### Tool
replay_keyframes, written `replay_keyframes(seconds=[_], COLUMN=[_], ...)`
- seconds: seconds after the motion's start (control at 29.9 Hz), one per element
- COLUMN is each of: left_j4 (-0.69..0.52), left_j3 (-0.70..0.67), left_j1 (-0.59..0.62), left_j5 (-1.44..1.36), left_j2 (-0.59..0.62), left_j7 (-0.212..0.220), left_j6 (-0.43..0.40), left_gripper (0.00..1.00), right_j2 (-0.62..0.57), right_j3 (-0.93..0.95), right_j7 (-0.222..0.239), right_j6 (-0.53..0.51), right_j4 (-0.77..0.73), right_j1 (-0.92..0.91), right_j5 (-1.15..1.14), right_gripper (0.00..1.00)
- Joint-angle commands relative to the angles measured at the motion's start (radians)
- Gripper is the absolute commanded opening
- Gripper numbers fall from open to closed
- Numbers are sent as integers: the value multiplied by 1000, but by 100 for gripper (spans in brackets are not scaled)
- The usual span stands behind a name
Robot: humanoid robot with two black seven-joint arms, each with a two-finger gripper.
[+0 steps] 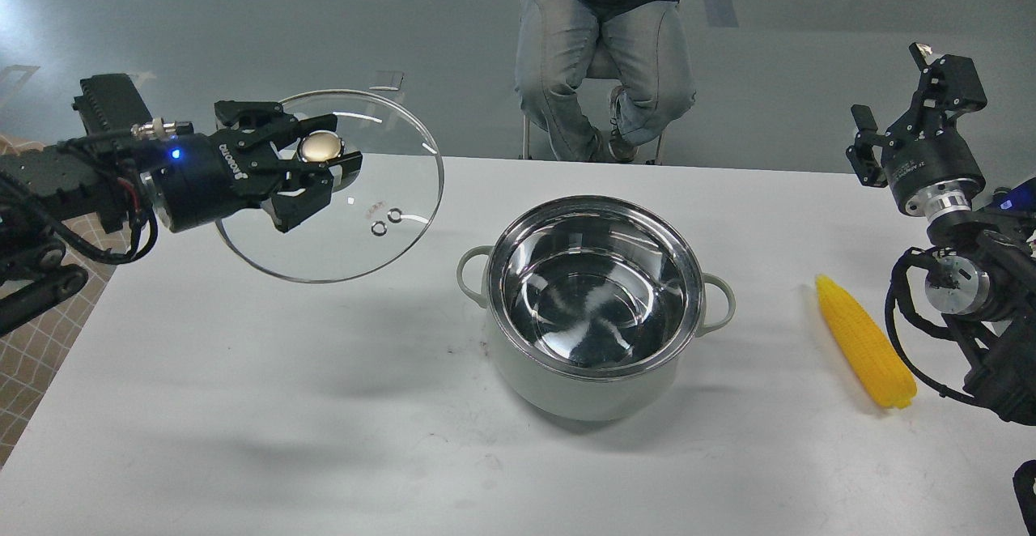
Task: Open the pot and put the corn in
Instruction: 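Lower the glass lid onto the table beside the pot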
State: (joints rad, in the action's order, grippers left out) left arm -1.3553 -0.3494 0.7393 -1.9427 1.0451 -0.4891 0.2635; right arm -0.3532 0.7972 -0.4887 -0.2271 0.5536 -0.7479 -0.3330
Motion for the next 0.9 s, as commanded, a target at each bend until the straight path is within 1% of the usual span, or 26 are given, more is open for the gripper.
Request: replay_keyframes(seconds=[0.0,0.03,0.1,0.13,0.23,0.3,0.33,0.4,0.5,0.83,0.87], left_j4=[77,102,192,193,298,398,398,476,519,532,532], left_j3=[0,1,6,6,4,4,4,10,12,9,10], left_j1=[-113,-130,-190,-190,-258,-305,-305,-342,-354,-362,-368], left_j5=[1,-1,-1,-1,2,10,10,65,116,123,123], left_j2=[-5,-7,-40,-40,-94,-134,-134,-193,-229,-257,-255], left_j7=[0,0,0,0,0,0,0,0,0,0,0], left_j6=[115,140,221,221,225,225,225,225,225,225,225], left_gripper=[3,3,3,3,3,3,3,3,3,3,5], right_j2=[-1,0,0,0,0,0,0,0,0,-1,-1], right_j3=[0,0,0,0,0,0,0,-1,-1,-1,-1], right_j7=[0,0,0,0,0,0,0,0,0,0,0], right_j6=[0,0,0,0,0,0,0,0,0,0,0], right_j4=[0,2,2,2,0,0,0,0,0,0,0], right_j1=[1,1,2,2,2,2,2,2,2,4,5], right_j5=[0,-1,-1,-1,-1,-1,-1,-1,-3,-4,-4], right_gripper=[100,100,100,100,100,100,100,100,100,100,100])
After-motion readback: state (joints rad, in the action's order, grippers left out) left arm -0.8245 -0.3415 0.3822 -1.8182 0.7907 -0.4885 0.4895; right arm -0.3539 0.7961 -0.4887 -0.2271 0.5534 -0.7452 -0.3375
